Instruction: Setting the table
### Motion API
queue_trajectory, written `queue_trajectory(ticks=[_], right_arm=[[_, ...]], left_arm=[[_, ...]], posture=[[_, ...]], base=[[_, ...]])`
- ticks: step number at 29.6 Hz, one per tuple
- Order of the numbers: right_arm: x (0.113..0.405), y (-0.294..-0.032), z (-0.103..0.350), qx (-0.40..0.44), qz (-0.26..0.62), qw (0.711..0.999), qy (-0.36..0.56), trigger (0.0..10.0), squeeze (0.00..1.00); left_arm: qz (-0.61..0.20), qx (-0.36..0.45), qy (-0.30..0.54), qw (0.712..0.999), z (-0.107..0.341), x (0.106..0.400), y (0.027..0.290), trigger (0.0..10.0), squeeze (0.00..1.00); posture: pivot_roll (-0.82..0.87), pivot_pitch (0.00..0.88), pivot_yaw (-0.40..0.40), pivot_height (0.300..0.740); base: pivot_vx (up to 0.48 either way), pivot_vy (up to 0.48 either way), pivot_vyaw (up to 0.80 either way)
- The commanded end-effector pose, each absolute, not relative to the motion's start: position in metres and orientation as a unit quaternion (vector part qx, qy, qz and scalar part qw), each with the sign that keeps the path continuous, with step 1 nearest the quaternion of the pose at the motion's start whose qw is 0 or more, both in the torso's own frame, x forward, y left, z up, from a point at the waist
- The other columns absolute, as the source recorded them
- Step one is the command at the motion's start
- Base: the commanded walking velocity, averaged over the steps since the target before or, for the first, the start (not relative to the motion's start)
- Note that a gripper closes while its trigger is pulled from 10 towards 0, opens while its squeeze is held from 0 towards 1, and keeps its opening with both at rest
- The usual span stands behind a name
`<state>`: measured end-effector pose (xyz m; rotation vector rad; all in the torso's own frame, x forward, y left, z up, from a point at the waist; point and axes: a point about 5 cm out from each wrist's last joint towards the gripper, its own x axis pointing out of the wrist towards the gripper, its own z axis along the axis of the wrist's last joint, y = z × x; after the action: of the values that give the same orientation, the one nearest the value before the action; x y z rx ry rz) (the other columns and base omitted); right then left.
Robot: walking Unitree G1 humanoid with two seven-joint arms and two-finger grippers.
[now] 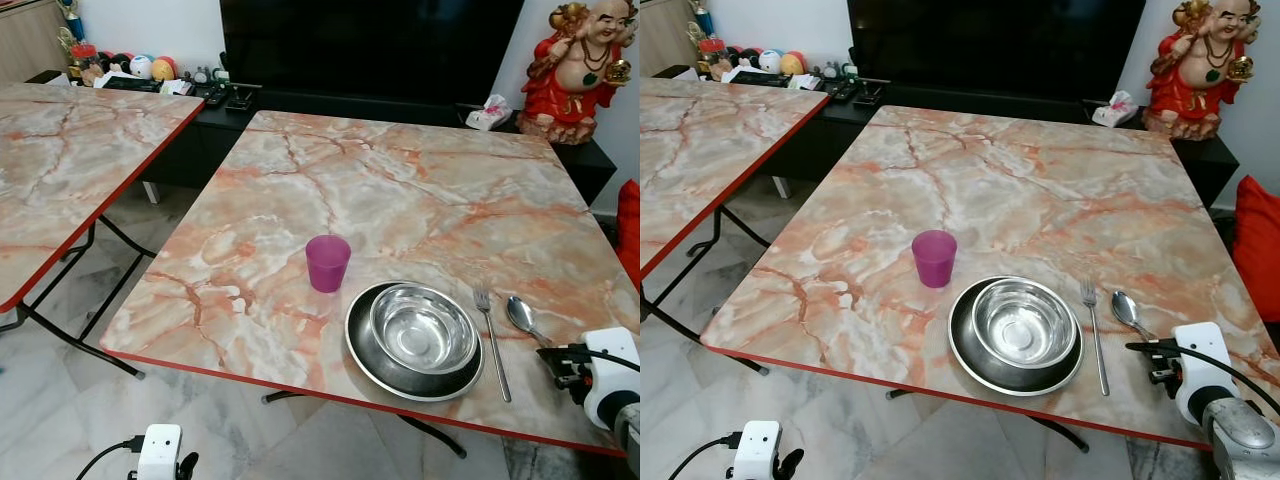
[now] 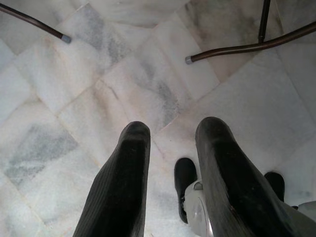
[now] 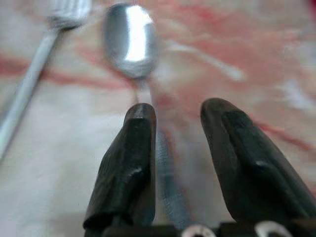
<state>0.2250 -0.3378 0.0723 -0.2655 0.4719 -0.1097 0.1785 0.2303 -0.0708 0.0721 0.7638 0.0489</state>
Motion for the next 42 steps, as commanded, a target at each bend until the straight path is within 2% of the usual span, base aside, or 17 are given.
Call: queue_trajectory(ticks=[1, 15, 42], right_arm=[[0.223, -0.357, 0.085, -0.154, -0.095, 0.958, 0.222, 10.0, 0.0], [0.188, -0.381, 0.074, -0.183, -0.08, 0.938, 0.282, 10.0, 0.0], [0.193, -0.353, 0.062, -0.175, 0.014, 0.936, 0.306, 10.0, 0.0]], left_arm=[[0.025, 0.033, 0.378, 0.925, -0.073, 0.175, 0.23, 10.0, 0.0], [0.022, 0.032, 0.369, 0.929, -0.071, 0.18, 0.226, 10.0, 0.0], [0.015, 0.034, 0.338, 0.94, -0.065, 0.19, 0.222, 10.0, 0.0]], posture=[[0.06, 0.0, -0.036, 0.74], [0.05, 0.0, -0.033, 0.74], [0.06, 0.0, -0.033, 0.74]], base=[[0.0, 0.0, 0.0], [0.0, 0.0, 0.0], [0.0, 0.0, 0.0]])
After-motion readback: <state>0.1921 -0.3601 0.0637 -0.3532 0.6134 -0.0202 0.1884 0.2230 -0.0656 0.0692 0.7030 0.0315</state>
